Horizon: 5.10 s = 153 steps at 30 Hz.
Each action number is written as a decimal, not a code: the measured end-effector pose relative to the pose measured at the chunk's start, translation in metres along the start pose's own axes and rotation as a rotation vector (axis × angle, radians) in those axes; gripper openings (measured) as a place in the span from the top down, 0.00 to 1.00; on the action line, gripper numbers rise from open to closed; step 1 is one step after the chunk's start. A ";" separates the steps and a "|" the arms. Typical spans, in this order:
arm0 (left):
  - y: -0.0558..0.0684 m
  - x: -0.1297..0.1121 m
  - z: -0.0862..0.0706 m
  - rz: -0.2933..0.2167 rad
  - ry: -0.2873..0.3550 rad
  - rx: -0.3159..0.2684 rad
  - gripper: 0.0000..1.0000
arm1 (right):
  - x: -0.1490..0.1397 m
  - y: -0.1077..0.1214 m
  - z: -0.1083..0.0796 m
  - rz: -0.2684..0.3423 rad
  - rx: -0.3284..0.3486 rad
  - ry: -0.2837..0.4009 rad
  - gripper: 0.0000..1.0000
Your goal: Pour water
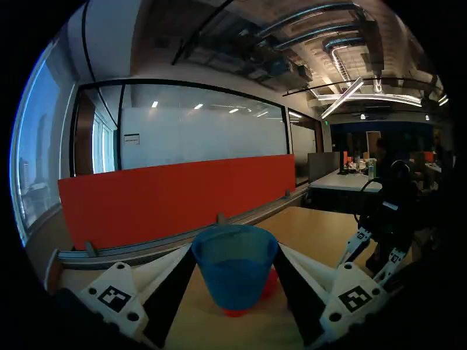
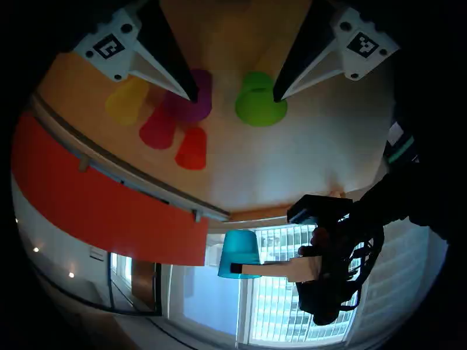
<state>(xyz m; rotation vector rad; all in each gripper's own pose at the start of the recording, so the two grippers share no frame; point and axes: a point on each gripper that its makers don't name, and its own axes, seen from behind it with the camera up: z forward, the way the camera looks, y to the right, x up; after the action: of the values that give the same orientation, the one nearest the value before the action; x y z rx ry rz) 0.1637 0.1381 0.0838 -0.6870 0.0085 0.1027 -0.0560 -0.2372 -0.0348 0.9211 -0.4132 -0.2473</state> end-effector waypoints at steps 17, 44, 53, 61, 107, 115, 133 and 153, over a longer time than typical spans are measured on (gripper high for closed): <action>-0.005 -0.006 -0.001 0.008 -0.014 0.010 0.12 | -0.026 -0.025 0.031 -0.006 0.069 -0.053 0.01; -0.011 -0.016 -0.002 0.009 -0.034 0.013 0.12 | -0.026 -0.042 0.077 -0.010 0.112 -0.056 0.00; -0.010 -0.017 -0.002 0.009 -0.037 0.012 0.12 | -0.027 -0.040 0.082 -0.008 0.106 -0.060 0.05; -0.009 -0.020 -0.003 0.009 -0.042 0.009 0.12 | -0.025 -0.041 0.081 -0.020 0.103 -0.061 0.08; 0.020 -0.032 0.002 -0.025 -0.048 -0.027 0.12 | 0.100 0.037 -0.017 0.002 -0.096 0.298 0.07; 0.025 -0.030 0.003 -0.023 -0.041 -0.038 0.12 | 0.112 0.046 -0.022 -0.008 -0.125 0.332 0.07; 0.032 -0.025 0.008 -0.009 -0.022 -0.059 0.12 | 0.123 0.056 -0.026 -0.012 -0.141 0.357 0.07; 0.042 -0.009 0.008 0.079 0.014 -0.073 0.12 | 0.125 0.050 -0.026 0.006 -0.097 0.371 0.08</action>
<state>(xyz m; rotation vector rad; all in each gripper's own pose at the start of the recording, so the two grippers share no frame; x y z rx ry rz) 0.1505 0.1748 0.0634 -0.7607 0.0454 0.1754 0.0690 -0.2367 0.0222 0.8486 -0.0606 -0.0862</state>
